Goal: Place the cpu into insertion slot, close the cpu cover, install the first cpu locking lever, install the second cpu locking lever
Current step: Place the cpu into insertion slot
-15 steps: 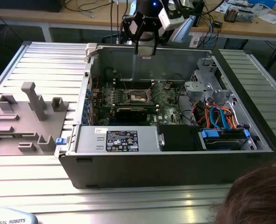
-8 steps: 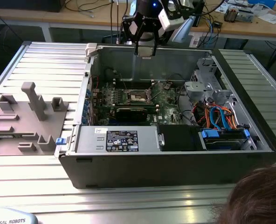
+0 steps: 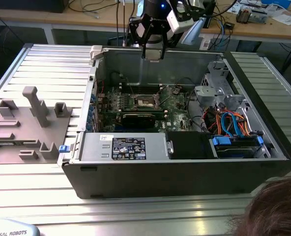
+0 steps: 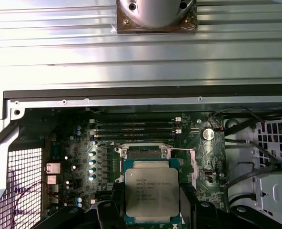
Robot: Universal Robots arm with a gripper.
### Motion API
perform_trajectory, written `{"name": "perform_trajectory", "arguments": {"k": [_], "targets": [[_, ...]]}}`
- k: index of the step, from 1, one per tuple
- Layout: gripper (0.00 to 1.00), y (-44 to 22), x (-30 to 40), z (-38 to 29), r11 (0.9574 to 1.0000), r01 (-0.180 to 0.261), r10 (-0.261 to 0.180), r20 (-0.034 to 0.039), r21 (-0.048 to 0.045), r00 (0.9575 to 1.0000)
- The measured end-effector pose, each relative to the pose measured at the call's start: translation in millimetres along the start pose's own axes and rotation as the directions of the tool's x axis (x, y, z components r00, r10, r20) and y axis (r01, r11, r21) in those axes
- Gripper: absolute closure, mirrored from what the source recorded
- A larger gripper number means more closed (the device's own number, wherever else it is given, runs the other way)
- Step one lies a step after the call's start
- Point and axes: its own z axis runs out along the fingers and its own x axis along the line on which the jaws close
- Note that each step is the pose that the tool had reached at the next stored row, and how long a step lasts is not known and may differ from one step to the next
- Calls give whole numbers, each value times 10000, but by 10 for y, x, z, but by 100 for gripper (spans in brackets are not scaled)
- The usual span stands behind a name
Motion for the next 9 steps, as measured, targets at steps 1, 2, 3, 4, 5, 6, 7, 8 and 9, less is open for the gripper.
{"name": "perform_trajectory", "arguments": {"k": [1, 2, 3, 4, 5, 6, 7, 8, 9], "targets": [[46, 0, 0, 3, 10000, 0, 0, 0, 0, 10000], [46, -1, 0, 6, 10000, 0, 0, 0, 0, 10000], [46, -1, 0, 8, 10000, 0, 0, 0, 1, 10000], [46, -1, 0, 10, 10000, 0, 0, 0, 0, 10000], [46, -1, 0, 11, 10000, 0, 0, -1, 0, 10000], [46, -1, 0, 13, 10000, 0, 0, 0, 1, 10000], [46, -1, 0, 15, 10000, 0, 0, 0, 0, 10000], [46, -2, 0, 16, 10000, 0, 0, -1, 1, 10000], [46, -2, 0, 17, 10000, 0, 0, 0, 1, 10000]]}}
